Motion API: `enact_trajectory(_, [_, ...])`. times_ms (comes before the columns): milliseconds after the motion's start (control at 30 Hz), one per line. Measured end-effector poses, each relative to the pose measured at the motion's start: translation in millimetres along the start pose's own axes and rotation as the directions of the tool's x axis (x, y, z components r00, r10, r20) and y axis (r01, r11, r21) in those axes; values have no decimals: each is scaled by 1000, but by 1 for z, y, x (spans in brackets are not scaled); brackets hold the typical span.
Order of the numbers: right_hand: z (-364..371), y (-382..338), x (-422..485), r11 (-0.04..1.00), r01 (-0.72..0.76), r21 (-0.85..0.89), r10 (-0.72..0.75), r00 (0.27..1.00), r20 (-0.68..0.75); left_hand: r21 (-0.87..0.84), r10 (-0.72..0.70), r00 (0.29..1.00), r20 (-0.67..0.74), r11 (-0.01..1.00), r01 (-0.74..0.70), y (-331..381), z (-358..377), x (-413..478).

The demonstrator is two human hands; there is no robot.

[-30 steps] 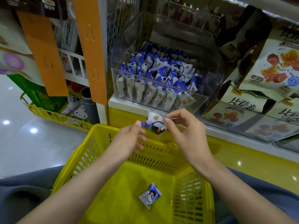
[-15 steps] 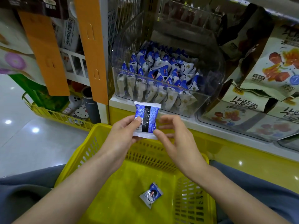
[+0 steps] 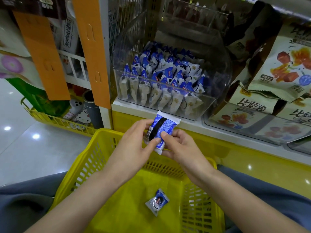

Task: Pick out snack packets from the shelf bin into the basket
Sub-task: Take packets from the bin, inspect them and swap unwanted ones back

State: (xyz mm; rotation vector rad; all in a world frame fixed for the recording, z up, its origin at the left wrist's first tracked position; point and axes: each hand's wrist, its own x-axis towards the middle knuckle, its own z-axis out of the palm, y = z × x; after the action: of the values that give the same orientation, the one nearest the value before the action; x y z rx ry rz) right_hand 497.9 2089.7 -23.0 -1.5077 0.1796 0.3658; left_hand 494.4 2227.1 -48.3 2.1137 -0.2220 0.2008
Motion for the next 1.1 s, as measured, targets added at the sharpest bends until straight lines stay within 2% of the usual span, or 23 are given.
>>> enact_trajectory(167, [3,6,3,997,60,-54,-63,997,-44,72,30,997,67,997,-35,-2,-2,-1])
enact_trajectory(400, [3,20,3,898,179,-402,-183,983,27,286,9,999,50,958,-23,1,-5,-2])
enact_trajectory(500, [5,25,0,850,225,-476,-227,972,54,406,2,999,52,914,-23,1,-6,0])
enact_trajectory(633, [6,24,-1,807,248,-537,-247,966,74,342,-23,999,36,940,9,1,-5,-1])
enact_trajectory(800, [2,26,-3,711,366,-601,-342,926,160,360,59,998,-14,931,-50,-3,-5,-1])
enact_trajectory(933, [1,25,0,774,383,-504,-341,923,178,157,-27,999,-45,987,34,-8,-2,3])
enact_trajectory(1000, [-1,24,2,813,356,-461,-324,934,149,-111,-184,983,-22,977,180,-4,-1,5])
enact_trajectory(1033, [-2,24,3,821,350,-452,-329,936,126,-315,-286,957,46,905,285,1,0,6])
enact_trajectory(1067, [-2,24,4,818,350,-456,-346,933,97,-479,-355,922,152,790,383,6,0,6])
enact_trajectory(1100, [-2,24,4,807,351,-474,-364,929,69,-558,-365,897,250,703,442,10,1,5])
